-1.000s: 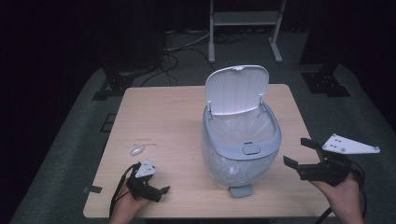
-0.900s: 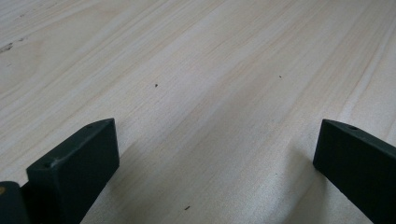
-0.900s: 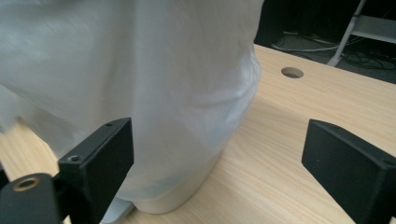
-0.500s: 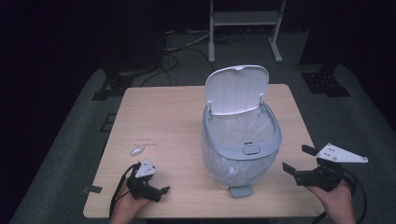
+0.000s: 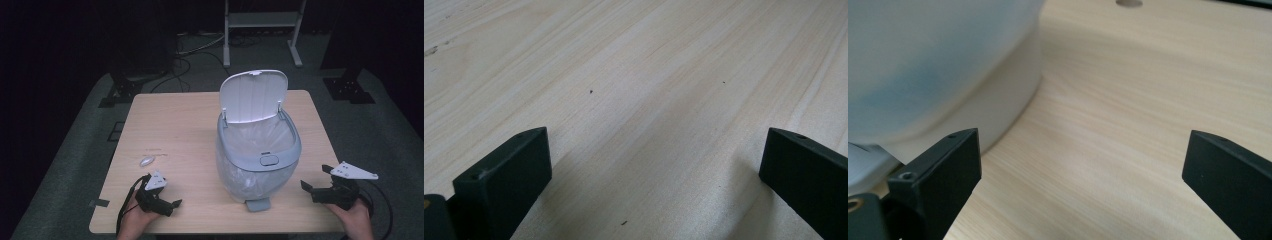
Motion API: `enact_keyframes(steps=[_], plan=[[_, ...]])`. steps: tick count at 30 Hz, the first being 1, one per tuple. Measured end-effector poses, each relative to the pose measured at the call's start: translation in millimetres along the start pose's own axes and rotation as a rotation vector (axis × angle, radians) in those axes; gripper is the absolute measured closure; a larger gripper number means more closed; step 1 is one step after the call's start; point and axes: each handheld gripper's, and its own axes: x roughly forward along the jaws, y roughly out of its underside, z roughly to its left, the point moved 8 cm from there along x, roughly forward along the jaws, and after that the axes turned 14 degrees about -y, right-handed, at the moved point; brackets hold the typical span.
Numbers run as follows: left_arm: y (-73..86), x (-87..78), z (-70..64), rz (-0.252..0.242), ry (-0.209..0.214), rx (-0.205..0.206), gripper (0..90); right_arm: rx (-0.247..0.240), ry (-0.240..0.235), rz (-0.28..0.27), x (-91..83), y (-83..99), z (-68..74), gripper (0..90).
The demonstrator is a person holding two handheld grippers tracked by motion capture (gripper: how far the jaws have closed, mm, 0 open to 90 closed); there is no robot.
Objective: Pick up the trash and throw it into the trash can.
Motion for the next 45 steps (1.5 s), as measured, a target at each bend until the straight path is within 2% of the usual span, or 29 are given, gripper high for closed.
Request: enact_keyframes(steps=[3,7,13,16,18,22,26,27,31,34,36,42,43,45], plan=[[-0.3,-0.4,-1.2,0.005,0.001,0.001,0.0,0.012,0.008,0.014,4.5,8.6,-4.8,1.5],[-1.8,-3.7,-1.0,0.004,0.004,-0.005,0.0,0.041,0.011,0.061,13.3,23.8,-11.8,1.5],[-3.3,-9.2,1.5,-0.001,-0.002,-0.012,0.0,0.07,0.025,0.103,19.5,34.4,-20.0,1.4],[-3.9,-12.0,3.2,-0.002,-0.002,-0.019,0.0,0.07,0.037,0.111,19.4,36.3,-22.5,1.4],[-4.6,-14.9,4.6,-0.012,-0.001,-0.022,3.3,0.071,0.039,0.119,20.0,38.8,-23.5,1.4],[-5.6,-21.2,8.2,-0.019,-0.002,-0.03,4.7,0.076,0.046,0.16,23.1,44.5,-25.7,1.5],[-7.4,-26.4,10.4,-0.026,0.001,-0.042,5.8,0.079,0.048,0.176,23.9,45.8,-26.4,1.5],[-8.4,-29.6,11.8,-0.034,0.002,-0.042,9.3,0.087,0.059,0.201,25.3,47.8,-27.2,1.1],[-10.0,-32.8,15.3,-0.04,0.002,-0.054,13.9,0.074,0.069,0.212,26.0,48.2,-27.0,1.1],[-11.0,-34.2,17.8,-0.039,0.0,-0.062,14.4,0.074,0.069,0.212,26.1,48.2,-27.0,1.1],[-12.2,-35.6,20.7,-0.039,-0.001,-0.065,19.5,0.074,0.069,0.212,26.1,48.3,-27.0,1.1],[-18.6,-38.1,34.2,-0.038,-0.022,-0.103,26.3,0.074,0.07,0.212,26.1,48.3,-27.1,1.2],[-20.4,-38.9,38.4,-0.041,-0.023,-0.112,31.6,0.074,0.07,0.212,26.1,48.2,-27.1,1.2],[-21.1,-39.1,40.9,-0.039,-0.028,-0.113,32.1,0.073,0.07,0.212,26.1,48.2,-27.1,1.1]])
